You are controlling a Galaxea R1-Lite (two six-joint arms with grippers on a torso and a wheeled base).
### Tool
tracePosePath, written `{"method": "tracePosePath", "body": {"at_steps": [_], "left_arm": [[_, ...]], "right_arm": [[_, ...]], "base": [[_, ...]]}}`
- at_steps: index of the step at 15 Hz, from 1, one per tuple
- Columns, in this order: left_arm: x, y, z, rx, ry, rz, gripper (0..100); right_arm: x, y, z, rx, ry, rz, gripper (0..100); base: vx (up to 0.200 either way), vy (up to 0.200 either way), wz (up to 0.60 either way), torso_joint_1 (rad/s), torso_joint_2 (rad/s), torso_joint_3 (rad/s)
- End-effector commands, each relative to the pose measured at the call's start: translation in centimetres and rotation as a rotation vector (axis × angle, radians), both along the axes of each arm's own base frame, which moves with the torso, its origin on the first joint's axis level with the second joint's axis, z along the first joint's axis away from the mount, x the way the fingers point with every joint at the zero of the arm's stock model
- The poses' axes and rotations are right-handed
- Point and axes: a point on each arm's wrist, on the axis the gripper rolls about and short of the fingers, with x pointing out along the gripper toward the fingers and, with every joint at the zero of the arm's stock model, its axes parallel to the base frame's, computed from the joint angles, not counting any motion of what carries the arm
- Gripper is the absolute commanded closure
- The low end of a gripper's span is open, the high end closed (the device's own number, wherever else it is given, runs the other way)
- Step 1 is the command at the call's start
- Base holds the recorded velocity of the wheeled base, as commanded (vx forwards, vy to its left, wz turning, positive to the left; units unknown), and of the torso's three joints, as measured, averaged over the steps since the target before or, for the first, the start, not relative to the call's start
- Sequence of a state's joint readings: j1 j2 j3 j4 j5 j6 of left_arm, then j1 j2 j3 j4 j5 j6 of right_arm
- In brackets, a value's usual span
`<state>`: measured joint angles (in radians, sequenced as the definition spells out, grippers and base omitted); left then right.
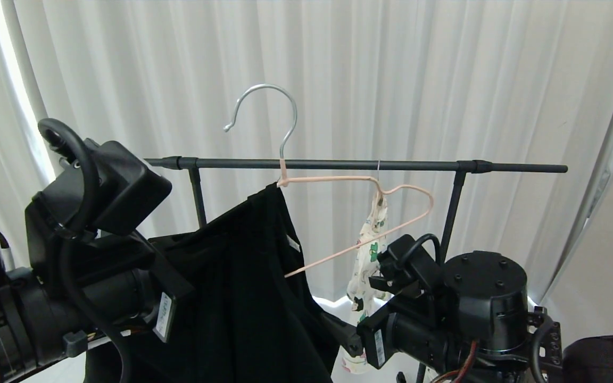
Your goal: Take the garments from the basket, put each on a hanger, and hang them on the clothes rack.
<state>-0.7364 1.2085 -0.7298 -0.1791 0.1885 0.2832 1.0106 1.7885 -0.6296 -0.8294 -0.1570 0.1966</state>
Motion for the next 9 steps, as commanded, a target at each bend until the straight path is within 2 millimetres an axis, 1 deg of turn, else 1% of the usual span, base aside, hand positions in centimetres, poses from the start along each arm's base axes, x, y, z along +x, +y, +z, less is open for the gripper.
{"method": "tracePosePath", "body": {"at_steps": [1,4,6,7,9], "left_arm": [[-0.2,-0.3,0.2,-0.005,-0.004,-0.016,100],[-0.1,-0.2,0.2,-0.004,-0.005,-0.012,100],[0.1,0.4,-0.1,0.004,0.002,0.024,100],[0.2,0.6,-0.6,0.014,0.013,0.038,100],[-0.4,1.3,-1.1,0.017,0.019,0.045,100]], "right_arm": [[0.1,0.2,-0.7,-0.021,0.013,-0.001,0],[0.0,-0.2,-1.4,-0.048,0.026,-0.003,0],[0.4,-1.5,-2.1,-0.092,0.022,-0.090,0],[0.7,-2.4,-2.3,-0.110,0.021,-0.144,0],[1.1,-4.6,-2.4,-0.126,0.026,-0.215,0]], "base": [[0.000,0.000,0.00,0.000,0.00,0.000],[0.000,0.000,0.00,0.000,0.00,0.000],[0.000,0.000,0.00,0.000,0.00,0.000],[0.000,0.000,0.00,0.000,0.00,0.000],[0.000,0.000,0.00,0.000,0.00,0.000]]}}
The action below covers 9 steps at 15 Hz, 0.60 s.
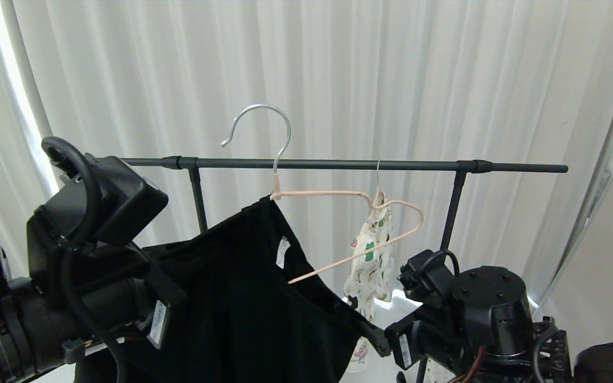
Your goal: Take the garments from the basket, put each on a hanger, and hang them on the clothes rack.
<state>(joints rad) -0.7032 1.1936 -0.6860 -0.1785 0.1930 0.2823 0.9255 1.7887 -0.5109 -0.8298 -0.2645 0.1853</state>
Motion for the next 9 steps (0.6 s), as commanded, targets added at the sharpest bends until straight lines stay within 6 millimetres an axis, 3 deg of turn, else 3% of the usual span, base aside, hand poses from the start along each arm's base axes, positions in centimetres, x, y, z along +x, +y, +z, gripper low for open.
{"method": "tracePosePath", "body": {"at_steps": [1,4,9], "left_arm": [[-0.6,0.7,-0.5,0.002,0.003,0.007,100],[-1.8,1.7,-1.9,0.020,0.024,0.006,100],[-4.0,3.5,-5.0,0.064,0.070,0.006,100]], "right_arm": [[0.5,-2.1,0.5,-0.005,-0.014,-0.059,0],[2.0,-4.3,0.9,-0.042,-0.051,-0.134,0],[2.7,-5.6,1.5,-0.052,-0.084,-0.174,0]], "base": [[0.000,0.000,0.00,0.000,0.00,0.000],[0.000,0.000,0.00,0.000,0.00,0.000],[0.000,0.000,0.00,0.000,0.00,0.000]]}}
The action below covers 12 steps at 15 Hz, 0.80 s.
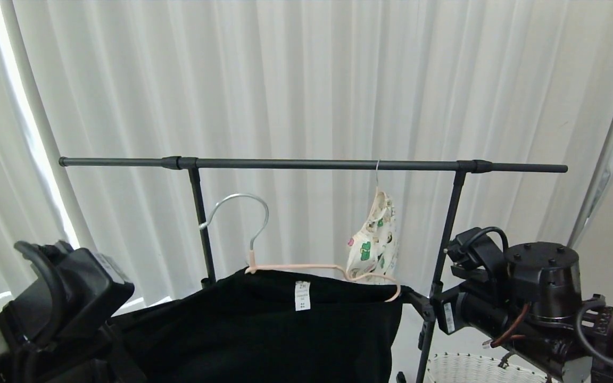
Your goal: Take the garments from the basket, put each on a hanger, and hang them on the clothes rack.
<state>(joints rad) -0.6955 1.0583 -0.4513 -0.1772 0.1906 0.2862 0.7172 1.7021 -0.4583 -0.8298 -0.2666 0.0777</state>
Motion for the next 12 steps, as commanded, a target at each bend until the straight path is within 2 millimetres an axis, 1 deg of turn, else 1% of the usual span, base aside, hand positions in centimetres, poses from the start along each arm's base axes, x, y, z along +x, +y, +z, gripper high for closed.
{"method": "tracePosePath", "body": {"at_steps": [1,4,6,7,9,10,12], "left_arm": [[-0.9,0.7,-0.7,0.002,0.000,0.003,100],[-1.0,0.8,-2.5,0.100,0.038,-0.018,100],[-0.4,0.5,-3.4,0.174,0.068,0.015,100],[0.1,0.2,-3.7,0.205,0.078,0.052,100],[1.0,-0.3,-3.8,0.234,0.083,0.107,100],[1.2,-0.5,-3.4,0.222,0.075,0.108,100],[1.2,-0.4,-3.4,0.219,0.075,0.110,100]], "right_arm": [[0.0,-0.3,0.4,0.009,-0.014,-0.006,0],[-0.2,-0.5,1.2,0.027,-0.037,0.001,0],[-0.6,-0.8,2.1,0.053,-0.058,0.020,0],[-1.0,-0.9,2.6,0.073,-0.063,0.056,0],[-2.0,-1.5,3.3,0.095,-0.030,0.157,0],[-2.6,-1.7,3.6,0.100,-0.004,0.216,0],[-3.5,-2.0,4.2,0.117,0.021,0.321,0]], "base": [[0.000,0.000,0.00,0.000,0.00,0.000],[0.000,0.000,0.00,0.000,0.00,0.000],[0.000,0.000,0.00,0.000,0.00,0.000],[0.000,0.000,0.00,0.000,0.00,0.000],[0.000,0.000,0.00,0.000,0.00,0.000],[0.000,0.000,0.00,0.000,0.00,0.000],[0.000,0.000,0.00,0.000,0.00,0.000]]}}
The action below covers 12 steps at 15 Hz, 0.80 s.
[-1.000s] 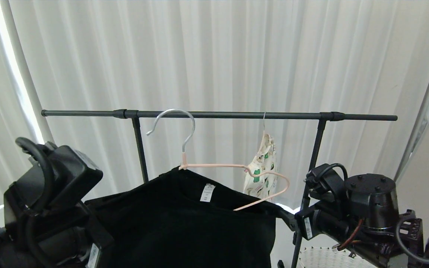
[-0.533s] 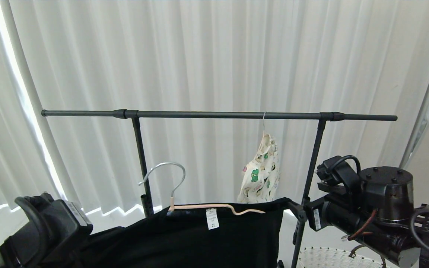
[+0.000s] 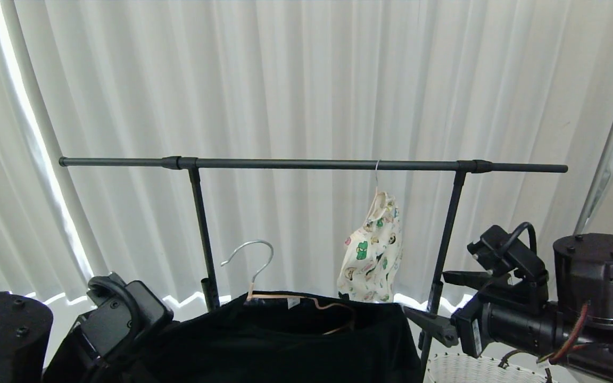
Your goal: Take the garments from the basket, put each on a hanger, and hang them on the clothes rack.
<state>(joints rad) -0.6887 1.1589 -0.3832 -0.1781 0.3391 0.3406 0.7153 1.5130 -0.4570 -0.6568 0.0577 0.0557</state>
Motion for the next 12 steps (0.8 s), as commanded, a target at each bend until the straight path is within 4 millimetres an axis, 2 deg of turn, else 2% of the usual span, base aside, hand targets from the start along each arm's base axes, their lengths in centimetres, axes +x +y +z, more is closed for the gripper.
{"method": "tracePosePath", "body": {"at_steps": [1,5,7,12], "left_arm": [[0.3,0.0,-0.3,0.002,0.019,0.019,100],[0.4,-0.1,-0.4,-0.016,0.032,0.033,100],[0.2,-0.3,-0.2,-0.058,0.048,-0.033,100],[-0.1,-0.9,0.5,-0.182,0.048,-0.211,100]], "right_arm": [[-0.8,-0.4,1.3,0.046,-0.032,0.047,0],[-1.1,0.0,1.4,0.046,-0.034,0.079,0],[-1.5,0.5,1.2,0.011,-0.059,0.124,0],[-3.1,3.4,1.0,-0.103,-0.121,0.358,0]], "base": [[0.000,0.000,0.00,0.000,0.00,0.000],[0.000,0.000,0.00,0.000,0.00,0.000],[0.000,0.000,0.00,0.000,0.00,0.000],[0.000,0.000,0.00,0.000,0.00,0.000]]}}
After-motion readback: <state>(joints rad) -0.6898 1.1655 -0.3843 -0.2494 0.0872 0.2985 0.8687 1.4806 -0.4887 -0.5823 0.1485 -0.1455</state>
